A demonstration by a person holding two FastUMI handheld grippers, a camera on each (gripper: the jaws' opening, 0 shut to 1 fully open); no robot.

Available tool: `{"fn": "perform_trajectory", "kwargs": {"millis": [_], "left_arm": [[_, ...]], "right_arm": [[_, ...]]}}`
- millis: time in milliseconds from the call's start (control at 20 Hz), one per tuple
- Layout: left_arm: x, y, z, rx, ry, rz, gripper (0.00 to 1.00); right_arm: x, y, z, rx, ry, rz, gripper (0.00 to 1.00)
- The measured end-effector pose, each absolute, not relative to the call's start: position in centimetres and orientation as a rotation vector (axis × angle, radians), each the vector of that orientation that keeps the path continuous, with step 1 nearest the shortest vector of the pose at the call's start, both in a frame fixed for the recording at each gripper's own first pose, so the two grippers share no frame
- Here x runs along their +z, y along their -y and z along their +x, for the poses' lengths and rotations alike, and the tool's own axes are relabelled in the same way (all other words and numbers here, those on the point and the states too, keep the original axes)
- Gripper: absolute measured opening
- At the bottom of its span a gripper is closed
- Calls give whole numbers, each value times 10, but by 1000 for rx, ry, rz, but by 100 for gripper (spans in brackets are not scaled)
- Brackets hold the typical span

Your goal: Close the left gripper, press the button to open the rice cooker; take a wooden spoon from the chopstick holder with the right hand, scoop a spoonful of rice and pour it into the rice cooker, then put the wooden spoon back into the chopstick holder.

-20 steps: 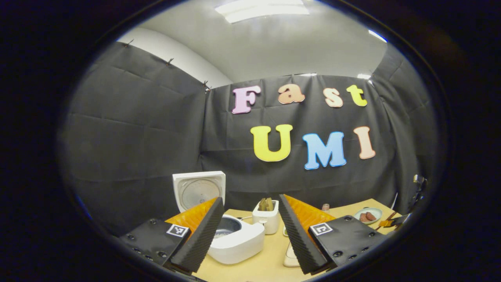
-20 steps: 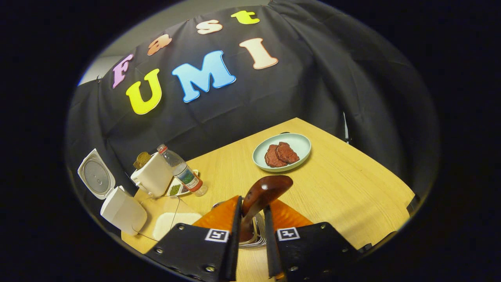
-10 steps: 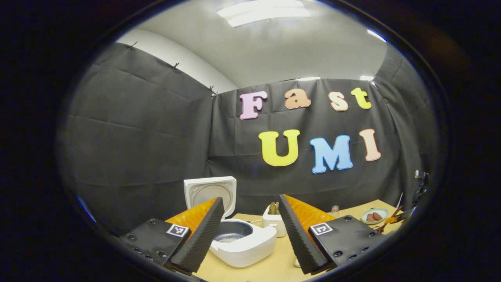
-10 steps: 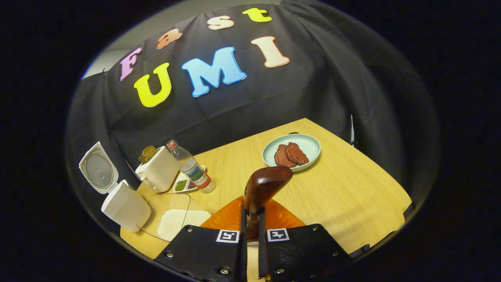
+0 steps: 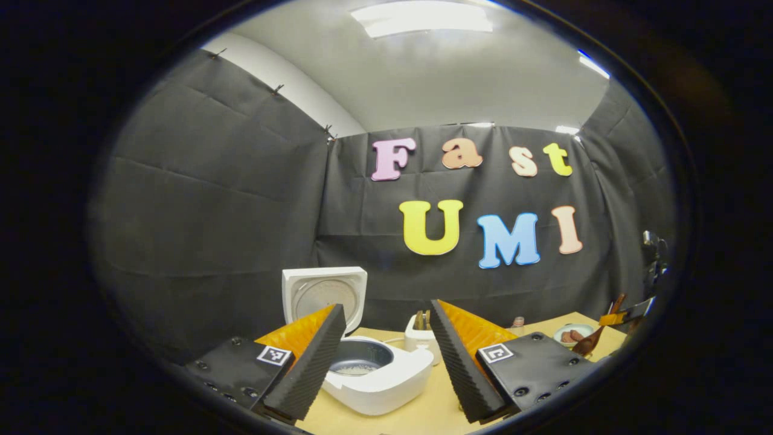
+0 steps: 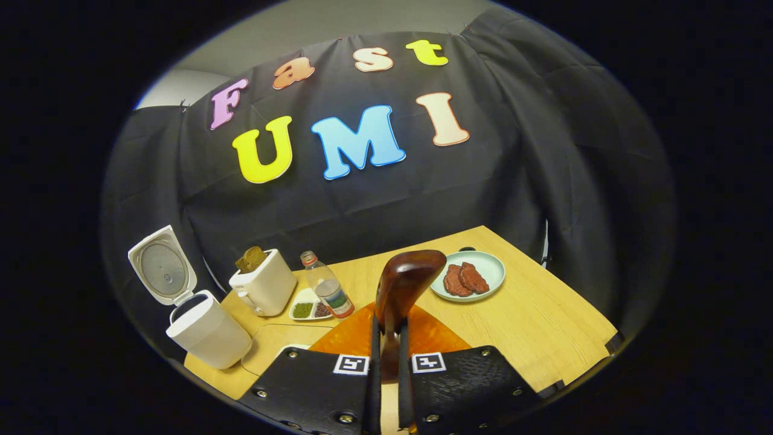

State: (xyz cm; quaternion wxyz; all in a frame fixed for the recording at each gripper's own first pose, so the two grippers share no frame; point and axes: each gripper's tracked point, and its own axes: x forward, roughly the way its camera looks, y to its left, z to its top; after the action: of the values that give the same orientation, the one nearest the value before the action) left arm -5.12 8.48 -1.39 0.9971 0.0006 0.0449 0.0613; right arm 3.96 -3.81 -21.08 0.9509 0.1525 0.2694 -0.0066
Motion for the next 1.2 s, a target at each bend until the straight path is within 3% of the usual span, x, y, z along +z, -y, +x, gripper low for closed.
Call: {"fn": "perform_trajectory", "kwargs": {"millis": [450, 1200], "left_arm": [[-27, -142, -46, 121, -115, -38, 96], [-52, -216, -45, 161, -177, 19, 99]], "right_arm": [[-219, -53, 62, 70, -548, 328, 12], [-317, -149, 87, 121, -608, 208, 11]]}}
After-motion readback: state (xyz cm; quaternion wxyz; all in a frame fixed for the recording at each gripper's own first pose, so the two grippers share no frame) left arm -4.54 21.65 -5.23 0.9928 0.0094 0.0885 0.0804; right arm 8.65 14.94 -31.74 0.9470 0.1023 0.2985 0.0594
